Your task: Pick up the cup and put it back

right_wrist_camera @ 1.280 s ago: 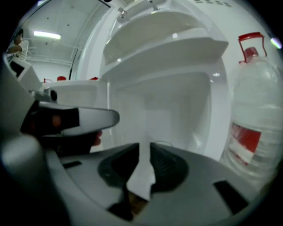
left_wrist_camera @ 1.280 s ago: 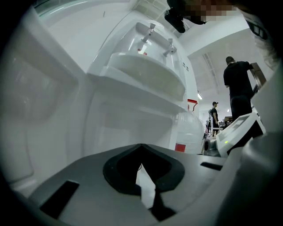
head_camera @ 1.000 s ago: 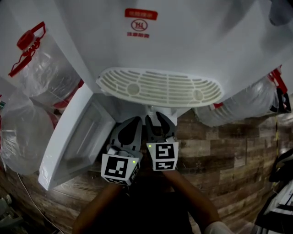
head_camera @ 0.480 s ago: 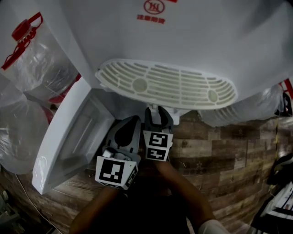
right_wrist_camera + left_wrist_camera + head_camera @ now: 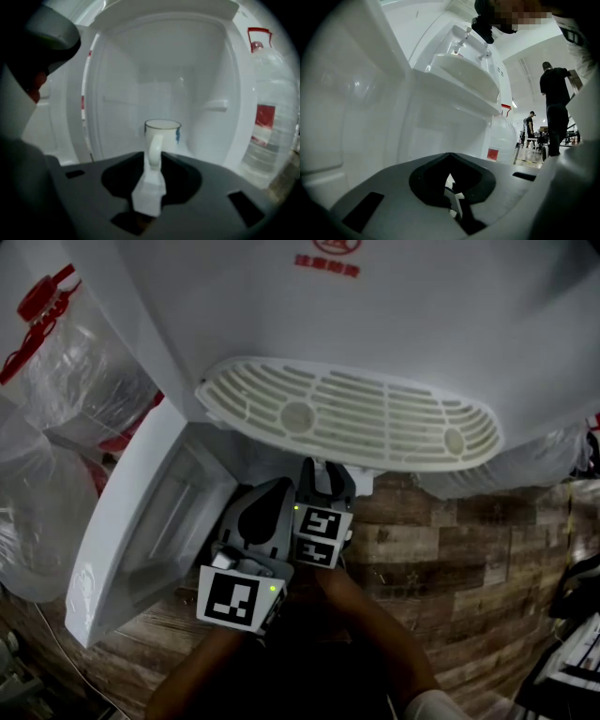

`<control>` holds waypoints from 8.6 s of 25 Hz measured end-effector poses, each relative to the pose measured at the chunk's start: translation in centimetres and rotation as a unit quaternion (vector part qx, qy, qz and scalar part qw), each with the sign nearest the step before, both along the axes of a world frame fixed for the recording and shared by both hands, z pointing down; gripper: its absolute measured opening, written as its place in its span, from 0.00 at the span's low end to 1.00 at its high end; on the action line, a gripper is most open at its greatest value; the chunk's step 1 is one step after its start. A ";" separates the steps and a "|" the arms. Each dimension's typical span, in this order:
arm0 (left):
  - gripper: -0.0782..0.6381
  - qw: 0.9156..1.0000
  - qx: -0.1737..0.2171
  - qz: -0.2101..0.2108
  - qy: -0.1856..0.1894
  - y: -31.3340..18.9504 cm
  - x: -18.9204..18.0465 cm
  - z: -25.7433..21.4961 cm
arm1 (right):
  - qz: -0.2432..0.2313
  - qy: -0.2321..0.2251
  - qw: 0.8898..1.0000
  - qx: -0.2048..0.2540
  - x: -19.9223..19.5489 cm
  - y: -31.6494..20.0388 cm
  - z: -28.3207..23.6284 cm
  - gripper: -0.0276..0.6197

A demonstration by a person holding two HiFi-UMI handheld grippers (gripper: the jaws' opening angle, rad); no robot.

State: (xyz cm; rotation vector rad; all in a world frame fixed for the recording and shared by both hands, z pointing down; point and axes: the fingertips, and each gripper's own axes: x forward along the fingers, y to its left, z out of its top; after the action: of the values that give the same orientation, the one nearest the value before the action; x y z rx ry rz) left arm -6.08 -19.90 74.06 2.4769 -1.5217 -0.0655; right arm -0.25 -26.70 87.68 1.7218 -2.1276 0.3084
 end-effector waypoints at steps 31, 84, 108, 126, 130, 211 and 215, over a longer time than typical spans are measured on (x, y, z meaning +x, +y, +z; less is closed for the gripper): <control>0.12 1.000 -0.005 0.007 0.003 -0.1 0.6 0.1 | -0.004 -0.028 0.999 0.015 0.7 -1.6 0.0 0.17; 0.12 0.998 0.011 0.053 -0.034 2.6 0.1 -8.2 | -0.245 -0.097 0.964 0.050 2.0 12.0 -16.7 0.16; 0.12 0.996 -0.001 0.088 -0.019 8.1 -0.4 -32.4 | -0.284 -0.123 0.950 0.041 1.6 21.6 -42.6 0.16; 0.12 0.998 -0.013 0.051 0.030 13.2 0.8 -63.2 | -0.289 -0.143 0.945 0.051 3.1 26.1 -74.9 0.16; 0.12 0.998 -0.005 0.055 0.043 13.2 1.6 -68.7 | -0.287 -0.157 0.944 0.042 3.5 26.9 -79.9 0.16; 0.12 0.999 -0.005 0.041 0.025 22.8 3.7 -79.4 | -0.272 -0.166 0.946 0.056 7.3 33.0 -91.7 0.16; 0.12 0.999 -0.009 0.038 0.031 22.7 3.8 -78.7 | -0.277 -0.161 0.945 0.061 7.3 32.9 -91.0 0.16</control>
State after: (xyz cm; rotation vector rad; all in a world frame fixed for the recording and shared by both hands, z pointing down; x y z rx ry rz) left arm -2.29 2.78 -4.62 2.4923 -1.3971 -0.1140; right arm 7.04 6.24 -3.29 1.1055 -2.8104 0.3132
